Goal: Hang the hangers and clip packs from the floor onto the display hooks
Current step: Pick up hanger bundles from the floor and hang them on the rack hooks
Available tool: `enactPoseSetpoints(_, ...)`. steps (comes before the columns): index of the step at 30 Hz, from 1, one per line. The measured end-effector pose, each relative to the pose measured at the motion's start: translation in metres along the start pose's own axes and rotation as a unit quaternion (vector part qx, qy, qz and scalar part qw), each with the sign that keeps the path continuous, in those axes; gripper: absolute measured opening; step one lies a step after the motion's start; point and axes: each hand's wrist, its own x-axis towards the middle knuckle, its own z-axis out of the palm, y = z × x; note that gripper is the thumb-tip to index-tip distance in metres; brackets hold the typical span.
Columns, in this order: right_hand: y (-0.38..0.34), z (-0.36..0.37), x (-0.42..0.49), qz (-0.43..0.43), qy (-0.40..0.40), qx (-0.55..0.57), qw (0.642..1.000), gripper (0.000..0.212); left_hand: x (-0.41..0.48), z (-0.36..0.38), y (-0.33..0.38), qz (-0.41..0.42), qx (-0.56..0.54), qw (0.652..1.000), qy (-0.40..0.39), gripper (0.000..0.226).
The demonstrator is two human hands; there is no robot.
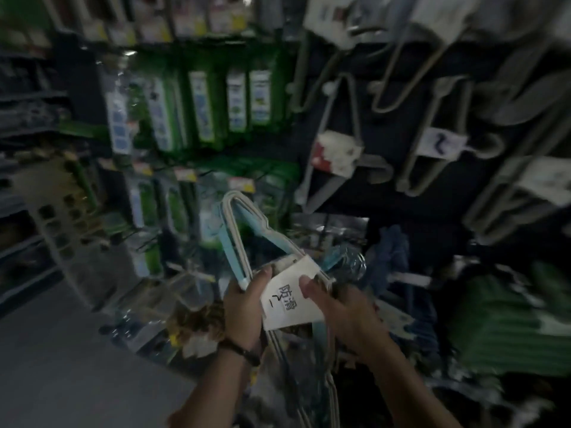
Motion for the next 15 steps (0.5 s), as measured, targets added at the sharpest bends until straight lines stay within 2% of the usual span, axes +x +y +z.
enactPoseSetpoints(1, 0.0, -0.016, -0.009, 0.002, 0.035, -0.091, 0.995, 0.045, -0.002, 0.016, -0.002, 0.003, 0.01, 1.0, -0.018, 0.044)
enactPoseSetpoints(3, 0.0, -0.05, -0.027, 0.014, 0.099, -0.276, 0.956, 0.047, -0.007, 0.051, -0.009, 0.005, 0.041, 0.998, -0.054, 0.042)
enactPoseSetpoints(5, -0.005, -0.086, -0.047, 0.046, 0.182, -0.368, 0.911, 0.052, -0.018, 0.086, -0.02, 0.012, 0.067, 0.992, -0.102, 0.037)
enactPoseSetpoints(8, -0.016, -0.138, -0.068, 0.029, 0.285, -0.415, 0.863, 0.043, -0.044, 0.141, -0.034, 0.037, 0.087, 0.984, -0.151, 0.041)
enactPoseSetpoints(12, -0.019, -0.197, -0.07, -0.012, 0.306, -0.395, 0.866, 0.033, -0.089, 0.207, -0.044, 0.057, 0.089, 0.965, -0.239, 0.038)
enactPoseSetpoints(15, -0.005, -0.238, -0.072, -0.035, 0.306, -0.415, 0.856, 0.029, -0.116, 0.247, -0.045, 0.099, 0.124, 0.944, -0.29, 0.063)
